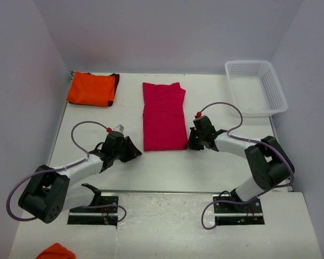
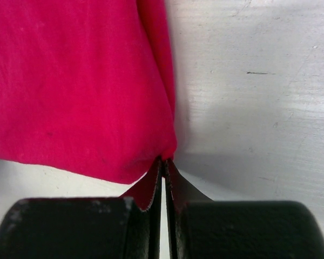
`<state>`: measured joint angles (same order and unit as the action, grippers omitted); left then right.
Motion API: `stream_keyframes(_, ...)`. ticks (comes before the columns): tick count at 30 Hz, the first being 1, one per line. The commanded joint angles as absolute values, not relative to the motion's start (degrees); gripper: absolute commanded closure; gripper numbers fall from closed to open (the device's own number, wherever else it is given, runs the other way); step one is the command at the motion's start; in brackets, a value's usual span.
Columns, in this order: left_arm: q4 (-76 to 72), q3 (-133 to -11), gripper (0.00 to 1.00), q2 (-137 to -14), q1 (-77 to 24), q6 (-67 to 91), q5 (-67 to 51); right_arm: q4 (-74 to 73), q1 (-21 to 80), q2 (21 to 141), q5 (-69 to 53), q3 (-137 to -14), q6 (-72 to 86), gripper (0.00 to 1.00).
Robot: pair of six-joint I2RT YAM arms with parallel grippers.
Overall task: Fold and stack the t-shirts
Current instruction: Grab one side of the 2/3 rectangular tshirt with both arms
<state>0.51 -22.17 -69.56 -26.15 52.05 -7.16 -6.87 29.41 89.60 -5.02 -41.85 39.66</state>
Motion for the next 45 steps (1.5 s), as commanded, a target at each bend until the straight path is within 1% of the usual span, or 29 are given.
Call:
stream_keyframes(1, -8.52, -20.48, 0.61, -68.73, -26.54, 56.51, -5.44, -8.17, 30.41, 89.73, -3.16, -42.54, 39.55, 1.00)
stream_keyframes(2, -11.05, -20.13, 0.58, -68.90, -26.54, 57.21, -6.15, -8.26, 30.58, 89.82, -3.25, -42.71, 39.55, 1.00)
stream_keyframes(4, -13.18, -19.16, 0.56, -69.69, -26.63, 57.92, -7.29, -8.26, 30.59, 89.74, -3.08, -42.54, 39.64, 1.00)
stream_keyframes(11, -19.33, -19.60, 0.55, -76.54, -26.63, 59.94, -9.84, -8.26, 30.59, 89.21, -2.90, -41.93, 39.46, 1.00)
stream_keyframes(21, -22.50, -20.04, 0.55, -80.24, -26.63, 60.38, -10.55, -7.74, 30.67, 89.65, -3.16, -41.57, 39.55, 1.00)
stream_keyframes(24, -22.59, -19.69, 0.59, -80.42, -26.54, 60.56, -10.55, -7.91, 30.59, 89.47, -2.90, -41.66, 39.64, 1.00)
stream_keyframes(26, -22.94, -19.60, 0.65, -80.59, -26.54, 60.64, -10.46, -8.26, 30.67, 89.47, -2.81, -41.84, 39.55, 1.00)
stream_keyframes(29, -23.73, -19.60, 0.93, -81.30, -26.54, 60.82, -10.72, -8.18, 30.59, 89.56, -2.81, -41.75, 39.64, 1.00)
stream_keyframes(30, -23.73, -19.69, 1.00, -81.56, -26.54, 60.82, -10.81, -8.09, 30.67, 89.47, -2.90, -41.66, 39.64, 1.00)
stream_keyframes(34, -24.61, -19.34, 1.00, -80.08, -26.54, 59.25, -11.08, -9.66, 31.72, 89.12, -0.97, -42.19, 39.20, 1.00)
stream_keyframes(36, -22.69, -19.60, 1.00, -76.30, -26.54, 57.93, -9.67, -10.19, 32.43, 88.42, -0.27, -42.36, 39.11, 1.00)
stream_keyframes(40, -13.90, -20.21, 1.00, -67.87, -26.54, 54.33, -9.14, -13.79, 35.15, 85.79, 2.89, -43.68, 39.02, 1.00)
stream_keyframes(43, -8.10, -20.13, 1.00, -59.62, -26.54, 53.44, -10.98, -15.82, 36.30, 83.94, 3.87, -44.03, 39.20, 1.00)
stream_keyframes(45, -3.81, -20.30, 1.00, -56.70, -26.54, 53.26, -12.21, -17.22, 37.08, 82.01, 4.30, -43.68, 39.98, 1.00)
